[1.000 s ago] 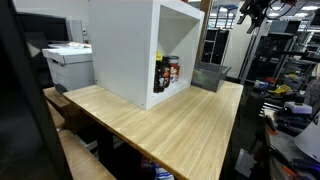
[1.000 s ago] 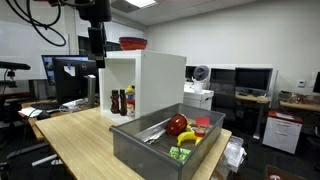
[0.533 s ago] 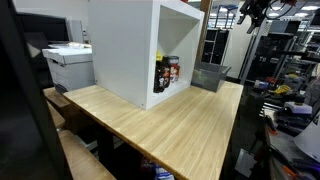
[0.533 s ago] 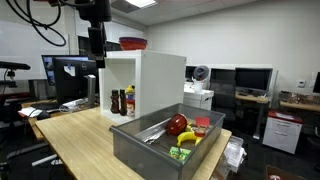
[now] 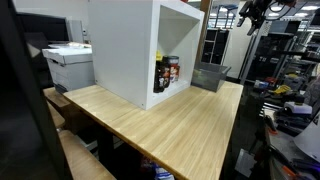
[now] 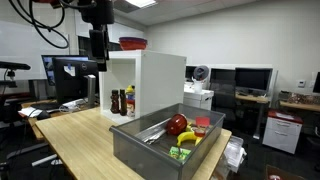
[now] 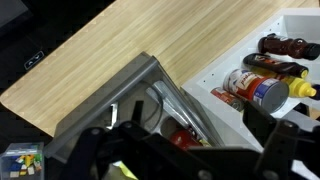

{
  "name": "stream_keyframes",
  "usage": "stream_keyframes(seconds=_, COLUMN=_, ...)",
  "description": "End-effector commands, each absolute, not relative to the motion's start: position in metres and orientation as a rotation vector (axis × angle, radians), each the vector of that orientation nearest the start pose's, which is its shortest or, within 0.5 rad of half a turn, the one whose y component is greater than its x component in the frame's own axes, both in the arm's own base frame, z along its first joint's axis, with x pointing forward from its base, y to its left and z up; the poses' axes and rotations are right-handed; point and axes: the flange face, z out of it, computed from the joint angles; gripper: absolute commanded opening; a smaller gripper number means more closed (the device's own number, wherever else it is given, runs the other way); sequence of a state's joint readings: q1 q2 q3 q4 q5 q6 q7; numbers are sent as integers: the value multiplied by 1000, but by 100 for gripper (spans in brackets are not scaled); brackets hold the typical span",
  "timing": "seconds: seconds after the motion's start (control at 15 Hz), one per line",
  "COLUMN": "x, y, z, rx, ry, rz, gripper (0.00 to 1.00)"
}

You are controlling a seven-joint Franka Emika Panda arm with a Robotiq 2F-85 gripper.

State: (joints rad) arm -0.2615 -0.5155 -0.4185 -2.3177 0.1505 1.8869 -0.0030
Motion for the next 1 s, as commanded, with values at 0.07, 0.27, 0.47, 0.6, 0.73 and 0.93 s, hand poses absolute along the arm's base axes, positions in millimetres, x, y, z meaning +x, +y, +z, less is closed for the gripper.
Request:
stream_keyframes(seconds=0.07, x=326, y=-296, z=515, rx=-2698, ry=1010, rz=-102, gripper=100)
stream_keyframes(seconds=0.27, x=332, y=-315, z=509, rx=-2767, ry=1051, rz=-47, gripper=100)
stream_keyframes(seconds=0.47, x=339, y=-332, z=503, rx=-2841, ry=1085, rz=11, gripper=100)
stream_keyframes(seconds=0.6, x=347, y=-343, z=499, rx=-2900, ry=1084, rz=47, gripper=100)
stream_keyframes(seconds=0.73, x=354, y=-349, z=497, rx=-2942, ry=1084, rz=81, gripper=100)
stream_keyframes(seconds=0.93, x=373, y=-358, z=491, rx=-3027, ry=1059, rz=137, gripper=100)
